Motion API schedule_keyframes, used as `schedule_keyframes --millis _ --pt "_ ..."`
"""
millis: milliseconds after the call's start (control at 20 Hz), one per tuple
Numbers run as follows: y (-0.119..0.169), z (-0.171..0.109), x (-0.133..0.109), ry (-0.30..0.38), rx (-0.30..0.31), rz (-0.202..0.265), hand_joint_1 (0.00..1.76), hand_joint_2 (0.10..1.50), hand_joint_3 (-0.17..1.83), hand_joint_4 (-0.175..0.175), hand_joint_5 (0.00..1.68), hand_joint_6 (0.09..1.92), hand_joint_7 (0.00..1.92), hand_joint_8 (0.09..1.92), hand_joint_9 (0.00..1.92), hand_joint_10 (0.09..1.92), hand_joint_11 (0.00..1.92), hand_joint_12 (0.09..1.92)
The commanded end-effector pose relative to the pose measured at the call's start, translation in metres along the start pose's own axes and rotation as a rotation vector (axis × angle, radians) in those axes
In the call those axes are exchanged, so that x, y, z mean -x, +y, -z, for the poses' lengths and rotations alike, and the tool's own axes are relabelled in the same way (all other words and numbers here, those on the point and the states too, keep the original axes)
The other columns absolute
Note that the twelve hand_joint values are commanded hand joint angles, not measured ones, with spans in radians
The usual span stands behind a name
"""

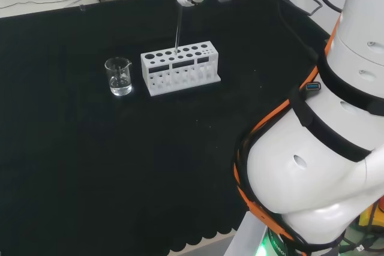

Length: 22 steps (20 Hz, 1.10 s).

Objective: Put the glass rod back on the white test tube rack.

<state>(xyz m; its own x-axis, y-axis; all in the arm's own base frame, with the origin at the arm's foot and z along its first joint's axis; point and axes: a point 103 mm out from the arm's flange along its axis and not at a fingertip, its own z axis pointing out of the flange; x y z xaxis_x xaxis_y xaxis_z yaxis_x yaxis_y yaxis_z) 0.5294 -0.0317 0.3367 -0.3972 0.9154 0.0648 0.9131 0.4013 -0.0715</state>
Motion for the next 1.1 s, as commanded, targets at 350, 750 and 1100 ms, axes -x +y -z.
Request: schedule_keyframes --millis 350,750,1100 --pt "0.002 0.001 0.005 0.005 0.0 0.001 1.18 0.62 0.91 -0.175 1.09 1.1 1.42 1.38 1.88 1.18 1.91 1.11" --pt "0.0 0.002 0.011 0.006 -0.001 0.0 1.18 0.62 0.91 -0.175 1.09 1.1 1.42 1.38 1.88 1.18 1.91 1.11" --pt "-0.007 0.0 0.023 0.013 0.003 -0.011 1.18 0.62 0.91 -0.175 1.09 1.1 1.42 1.38 1.88 1.18 1.91 1.11"
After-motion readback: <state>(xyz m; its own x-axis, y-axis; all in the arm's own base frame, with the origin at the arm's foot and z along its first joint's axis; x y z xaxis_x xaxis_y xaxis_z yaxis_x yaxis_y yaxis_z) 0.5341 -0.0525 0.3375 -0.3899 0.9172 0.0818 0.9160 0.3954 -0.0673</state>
